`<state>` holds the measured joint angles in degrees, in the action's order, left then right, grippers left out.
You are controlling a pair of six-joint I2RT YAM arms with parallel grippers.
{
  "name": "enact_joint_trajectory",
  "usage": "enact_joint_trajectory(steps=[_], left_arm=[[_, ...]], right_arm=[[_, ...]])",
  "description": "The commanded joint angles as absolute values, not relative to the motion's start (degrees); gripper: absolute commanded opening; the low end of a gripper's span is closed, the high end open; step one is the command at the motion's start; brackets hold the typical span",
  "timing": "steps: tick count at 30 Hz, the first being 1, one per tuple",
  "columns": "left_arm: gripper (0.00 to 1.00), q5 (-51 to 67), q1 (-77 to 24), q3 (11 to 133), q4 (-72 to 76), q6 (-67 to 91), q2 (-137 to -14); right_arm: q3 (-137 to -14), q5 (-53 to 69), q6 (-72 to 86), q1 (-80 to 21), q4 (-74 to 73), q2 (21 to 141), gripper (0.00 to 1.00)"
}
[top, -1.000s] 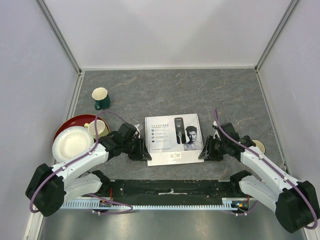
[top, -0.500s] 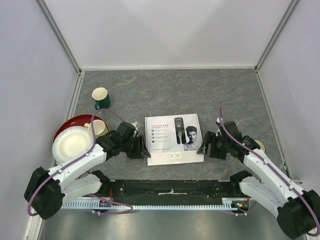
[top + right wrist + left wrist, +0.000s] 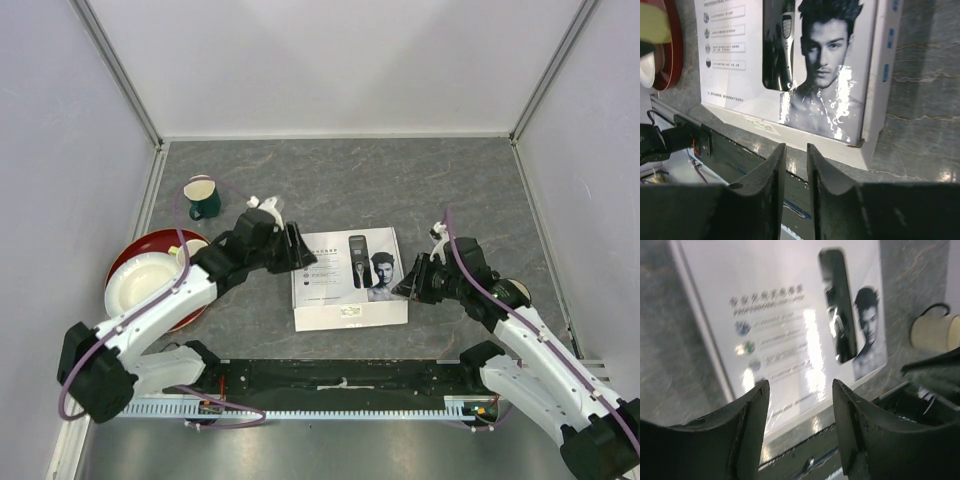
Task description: Sort the hair-cutting tools
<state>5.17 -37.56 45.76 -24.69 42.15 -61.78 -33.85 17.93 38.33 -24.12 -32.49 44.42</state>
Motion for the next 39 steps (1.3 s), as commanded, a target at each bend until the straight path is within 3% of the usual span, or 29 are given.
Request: enact_joint_trajectory(steps=[1, 8, 18, 28, 39], left_arm=[[0.6, 4.0, -36.7, 52.9, -11.5, 40.2, -70.8], [0.6, 7.6, -33.2, 66.8, -9.2, 35.8, -89.4], [0.59, 14.4, -30.0, 77.4, -7.7, 34.2, -106.4], [0.56, 16.1, -29.9, 77.0, -9.0, 35.8, -111.8], [0.43, 18.7, -29.9, 65.8, -6.4, 37.4, -106.4]], right_arm=[[-30.9, 22.4, 39.1, -27.2, -24.7, 42.9, 0.29], [-28.0, 17.9, 36.2, -34.2, -21.1, 45.3, 0.26], [-26.3, 7.8, 38.1, -37.4, -17.5, 59.2, 0.26], [-27.8, 1.9, 39.4, -37.3, -12.2, 65.6, 0.27], [-31.8, 0.4, 38.1, -35.3, -8.1, 71.5, 0.26]])
